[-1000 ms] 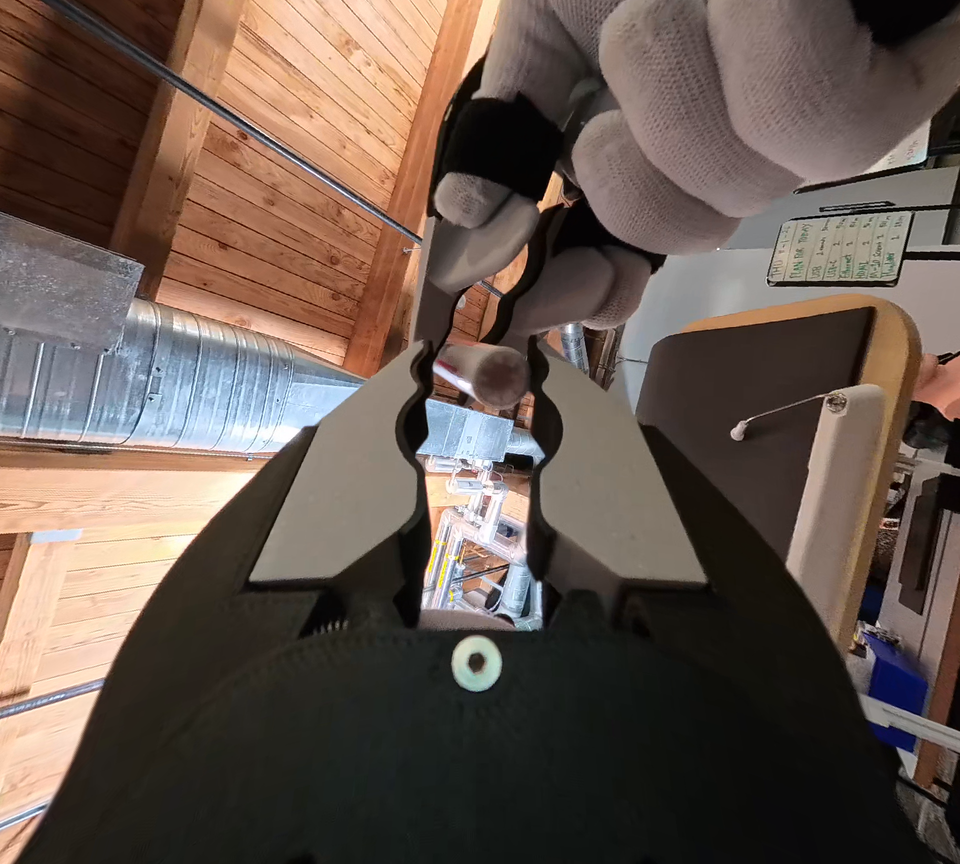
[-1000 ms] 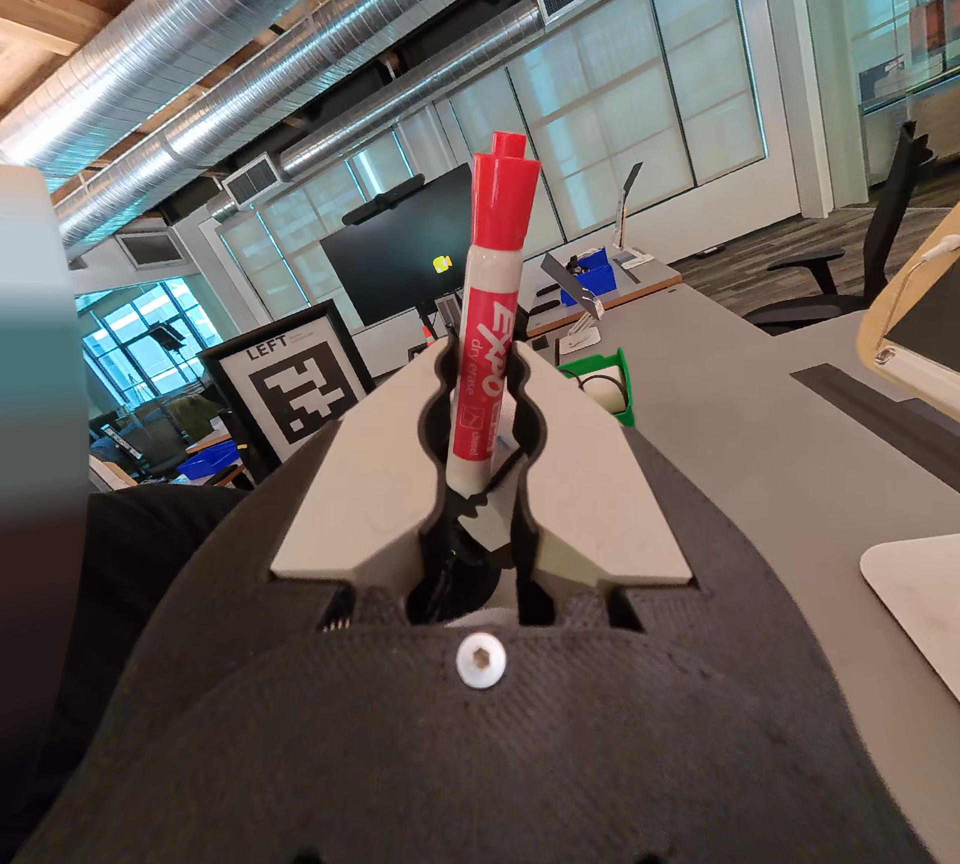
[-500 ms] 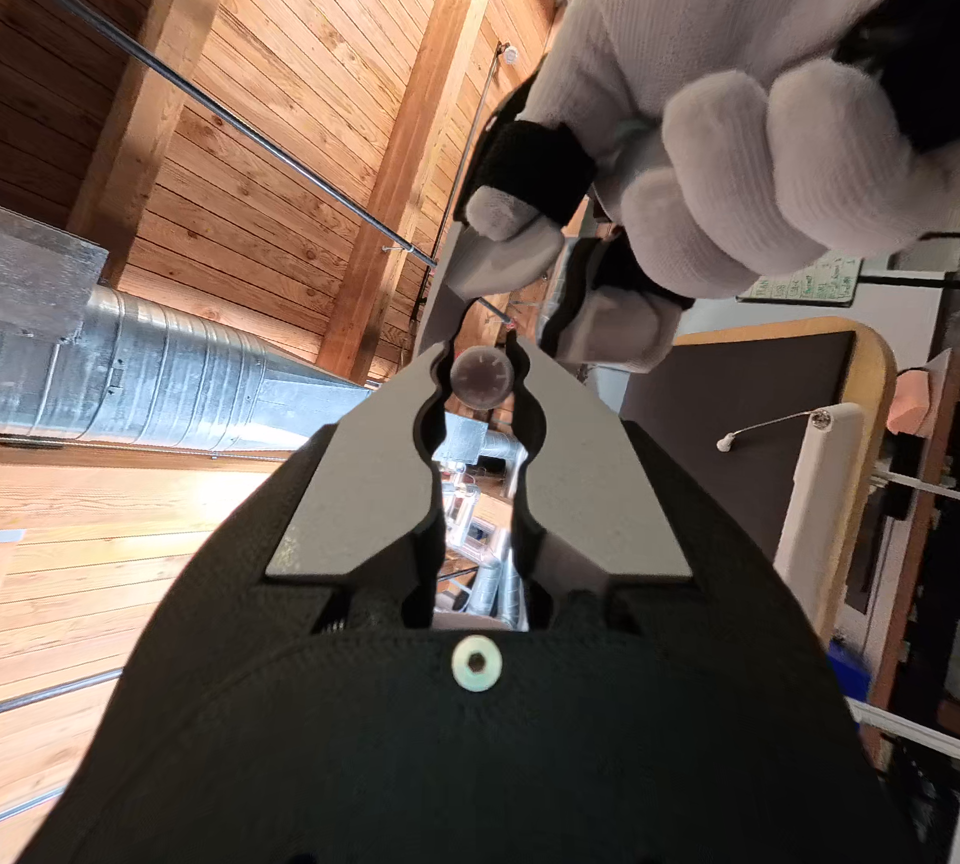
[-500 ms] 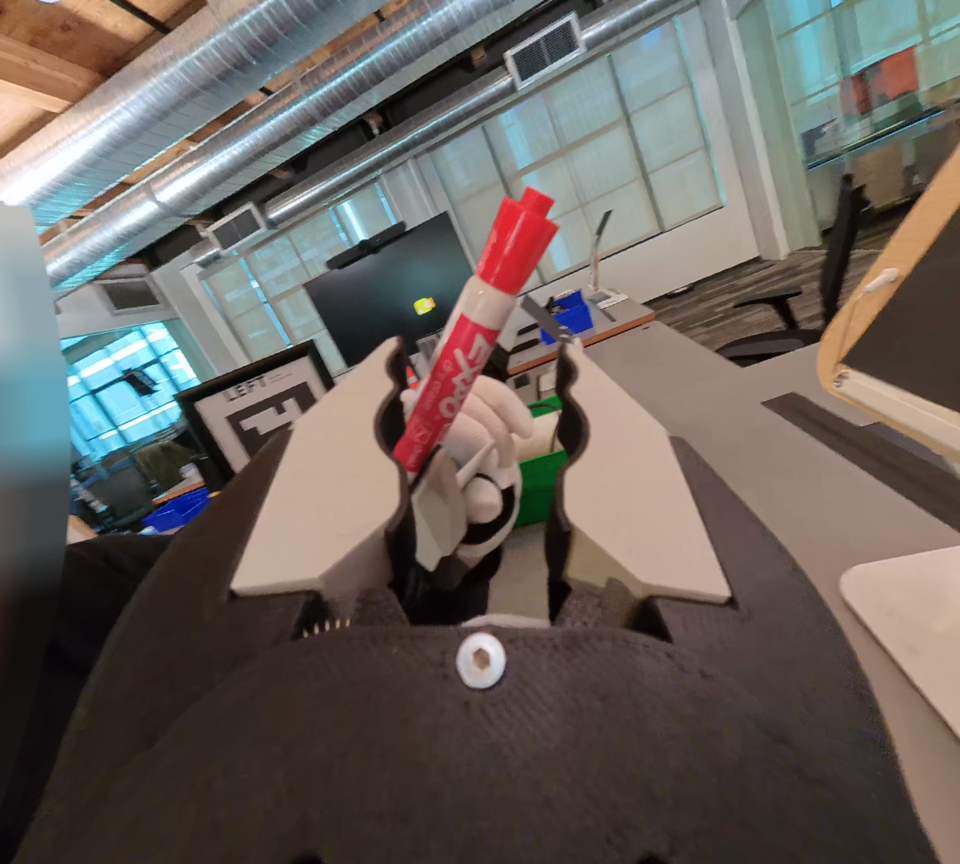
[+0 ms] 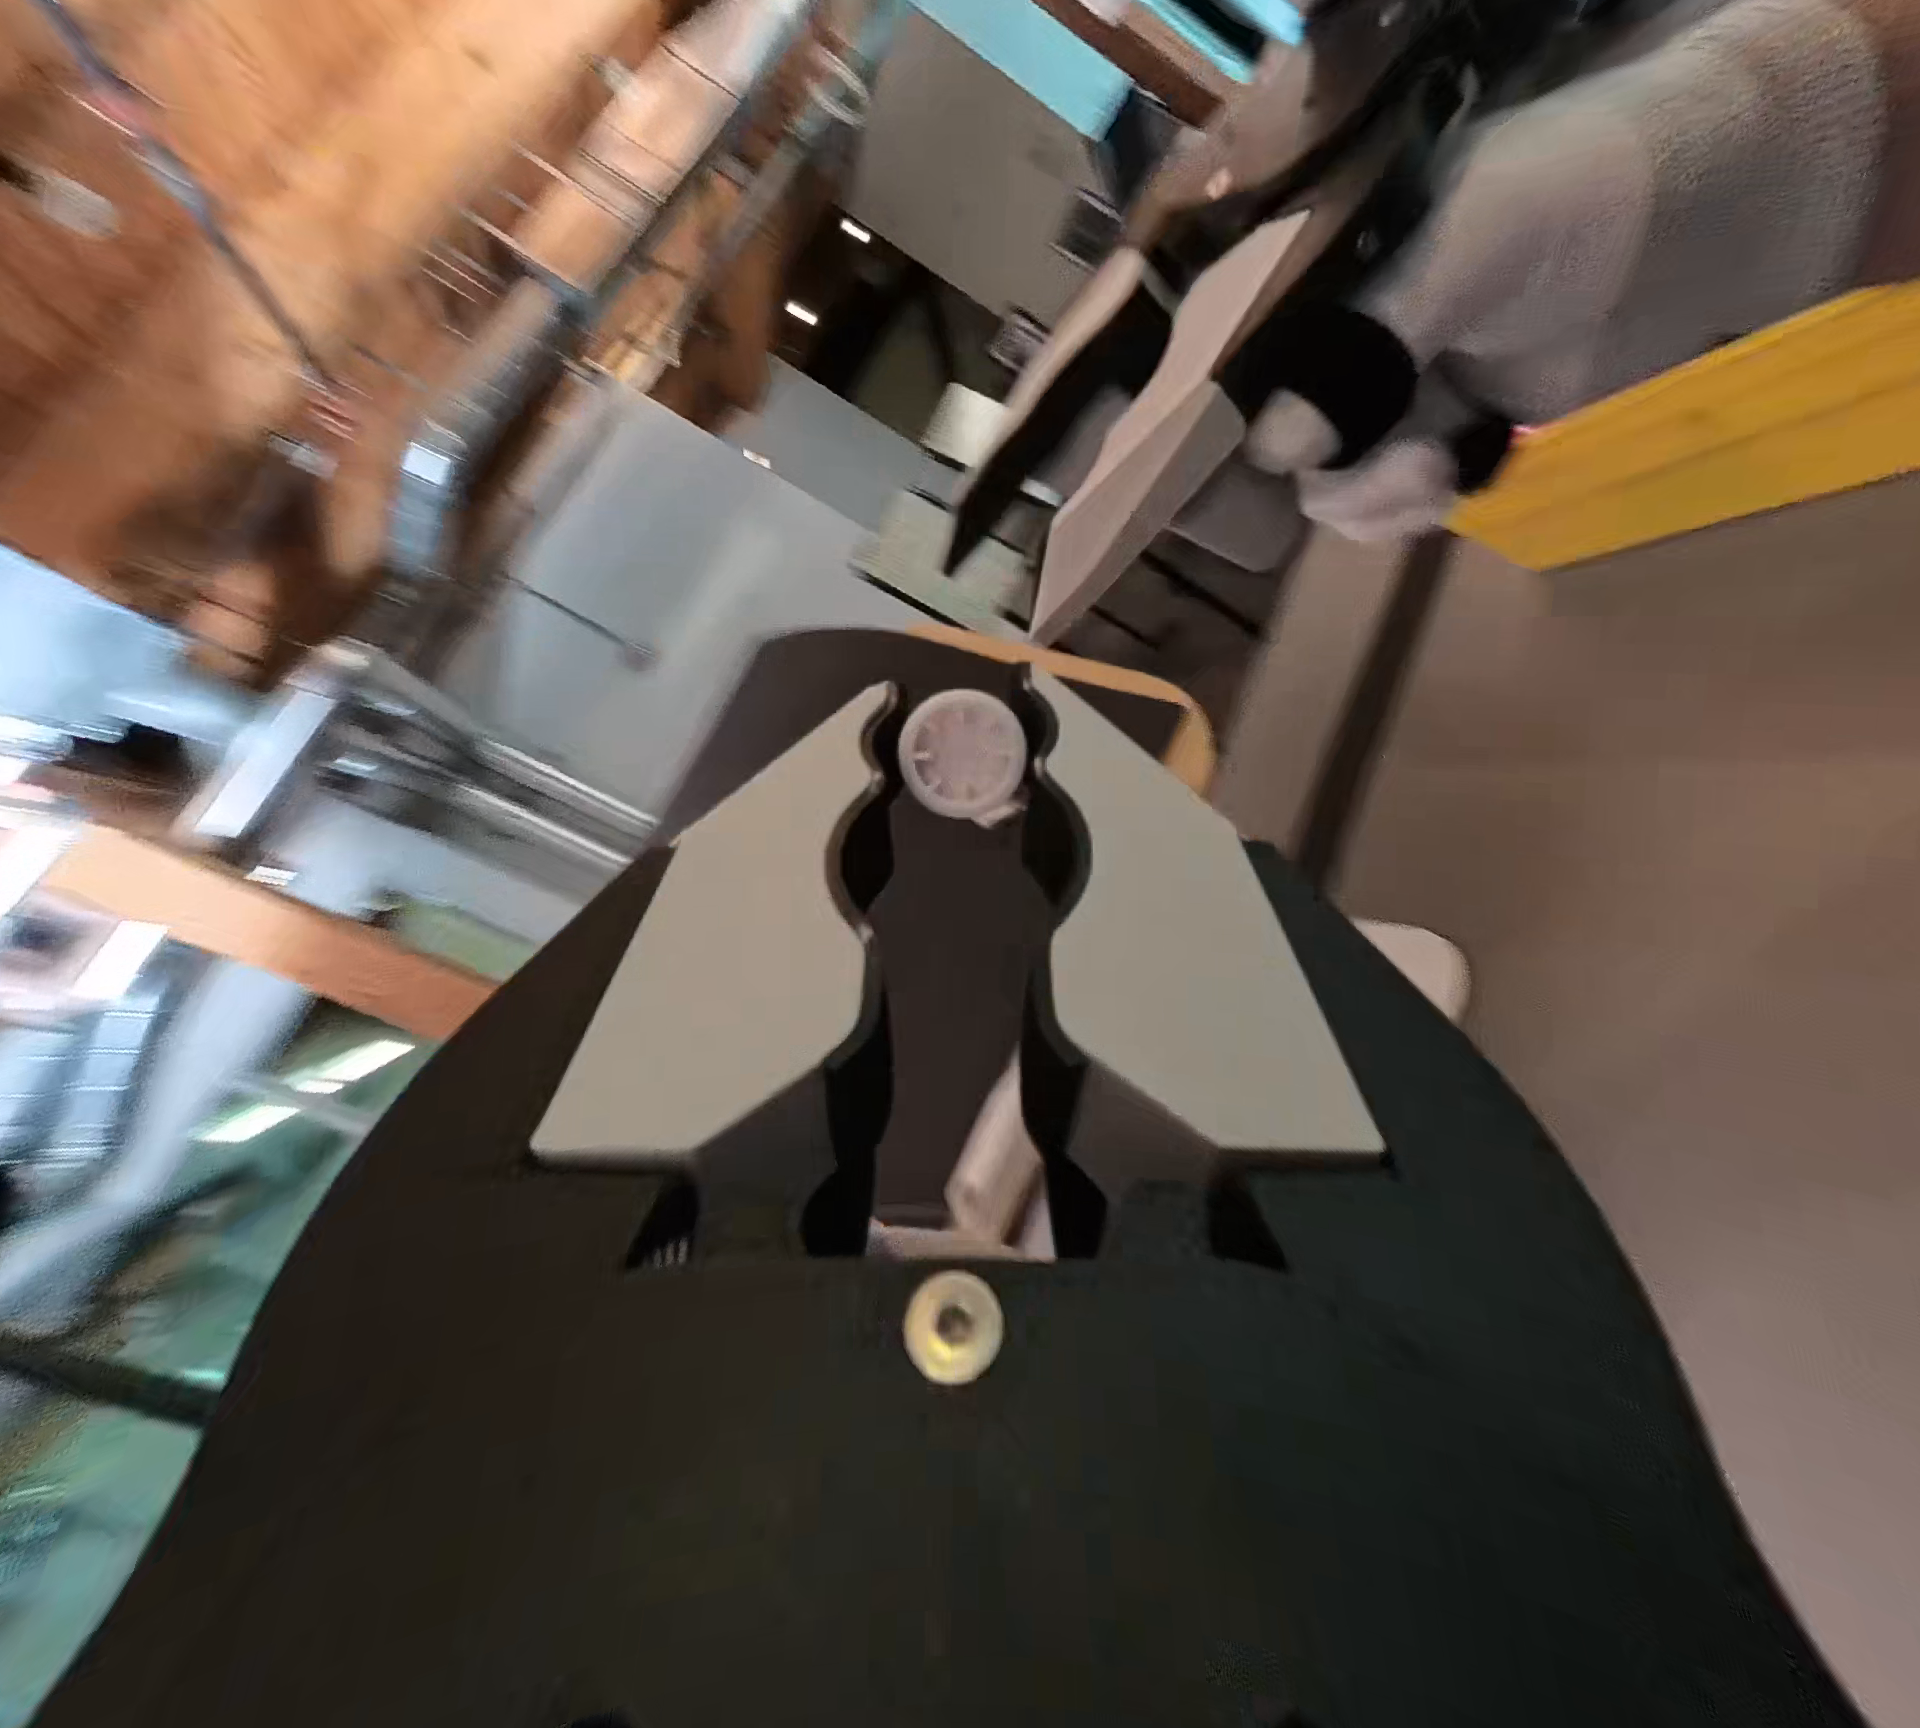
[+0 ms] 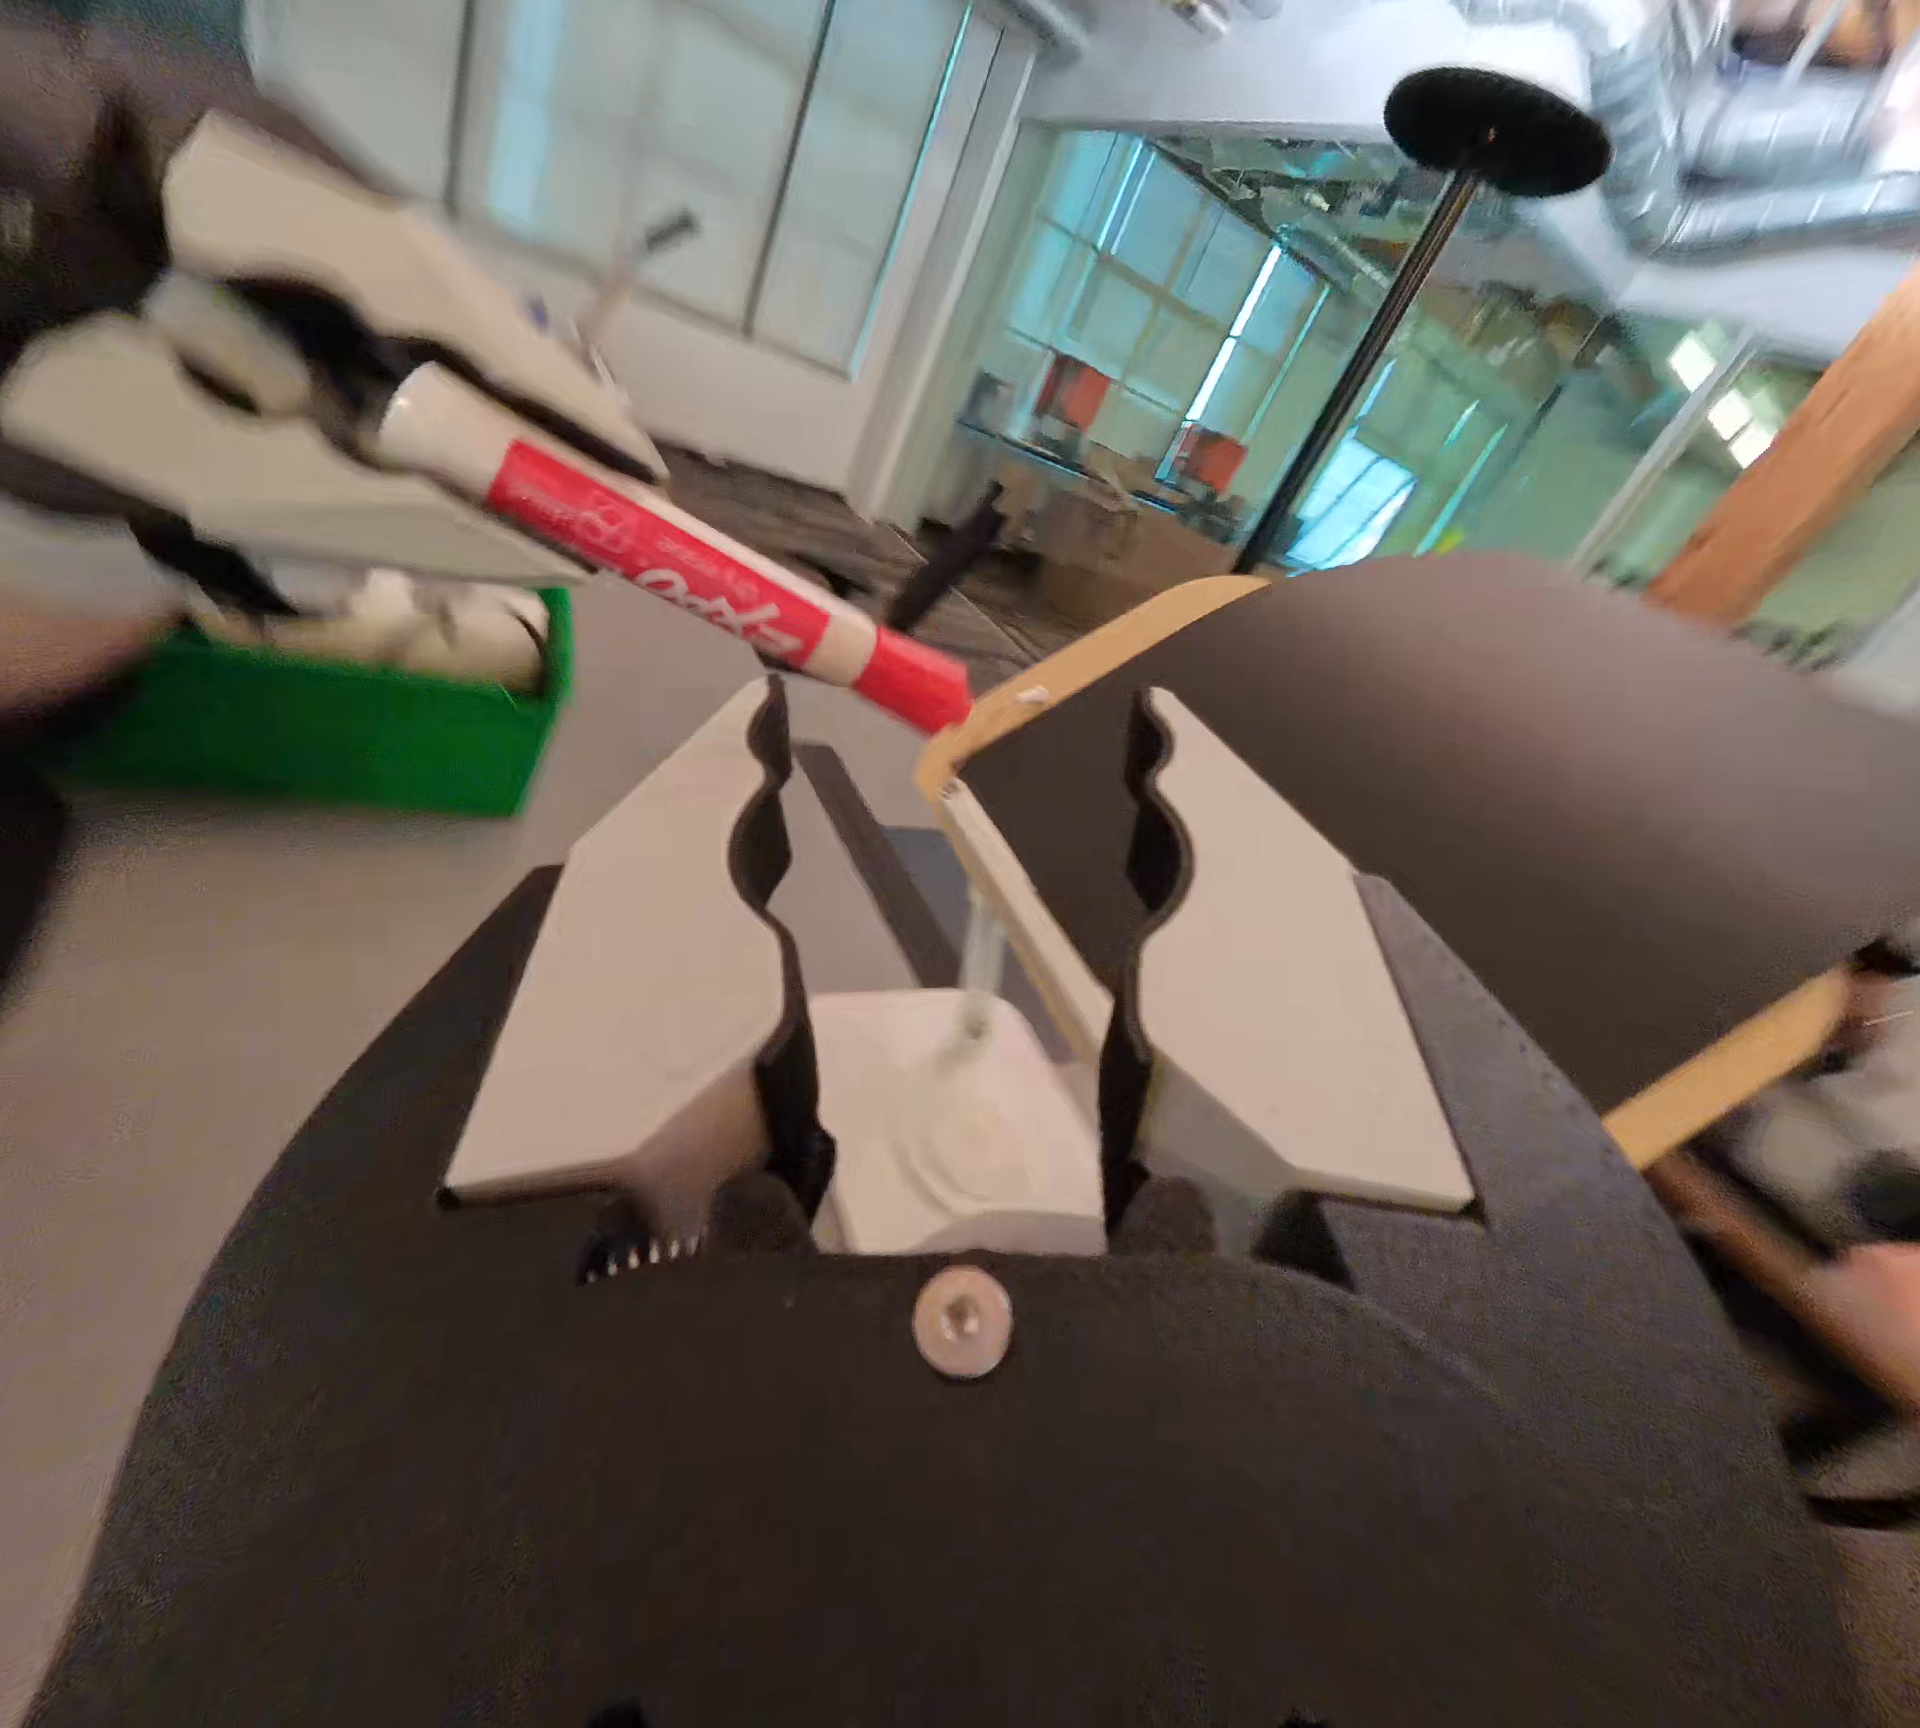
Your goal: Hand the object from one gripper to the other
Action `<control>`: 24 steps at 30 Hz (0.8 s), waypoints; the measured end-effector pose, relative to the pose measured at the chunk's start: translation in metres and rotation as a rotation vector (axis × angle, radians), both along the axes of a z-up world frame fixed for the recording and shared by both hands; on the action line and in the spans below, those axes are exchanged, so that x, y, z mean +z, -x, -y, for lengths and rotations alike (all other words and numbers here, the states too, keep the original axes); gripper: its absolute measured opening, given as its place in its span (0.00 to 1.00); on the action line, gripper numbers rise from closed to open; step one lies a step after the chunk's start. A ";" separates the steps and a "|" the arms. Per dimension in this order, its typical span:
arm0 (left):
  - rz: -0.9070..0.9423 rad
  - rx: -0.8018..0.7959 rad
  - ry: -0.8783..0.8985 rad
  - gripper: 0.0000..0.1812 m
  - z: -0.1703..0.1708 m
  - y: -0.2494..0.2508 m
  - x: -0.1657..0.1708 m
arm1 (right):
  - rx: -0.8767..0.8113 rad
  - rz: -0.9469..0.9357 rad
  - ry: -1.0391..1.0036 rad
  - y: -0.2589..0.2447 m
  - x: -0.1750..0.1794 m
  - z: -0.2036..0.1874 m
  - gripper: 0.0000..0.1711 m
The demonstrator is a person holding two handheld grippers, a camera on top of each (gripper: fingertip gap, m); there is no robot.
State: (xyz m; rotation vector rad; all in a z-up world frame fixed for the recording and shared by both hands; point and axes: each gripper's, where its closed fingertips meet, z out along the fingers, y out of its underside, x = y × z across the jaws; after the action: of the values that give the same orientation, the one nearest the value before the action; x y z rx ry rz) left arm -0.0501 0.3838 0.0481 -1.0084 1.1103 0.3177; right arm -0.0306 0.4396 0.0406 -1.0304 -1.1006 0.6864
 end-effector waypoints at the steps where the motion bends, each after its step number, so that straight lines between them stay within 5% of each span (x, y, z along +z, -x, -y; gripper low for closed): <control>1: -0.028 -0.005 0.113 0.10 0.000 0.003 -0.010 | -0.027 0.065 -0.110 0.004 -0.004 0.007 0.32; 7: -0.030 -0.081 0.413 0.10 0.010 0.007 -0.036 | -0.030 0.347 -0.446 0.029 -0.041 0.037 0.26; 17: -0.061 -0.189 0.627 0.10 0.024 -0.004 -0.062 | 0.116 0.446 -0.502 0.050 -0.077 0.064 0.12; 24: -0.045 -0.212 0.615 0.10 0.025 -0.006 -0.059 | 0.160 0.407 -0.393 0.051 -0.075 0.066 0.09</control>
State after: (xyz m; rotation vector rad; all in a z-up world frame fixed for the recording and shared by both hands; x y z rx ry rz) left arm -0.0446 0.3585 -0.0110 -1.4075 1.3807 -0.1904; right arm -0.0812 0.3738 -0.0344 -0.7612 -1.6126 0.3664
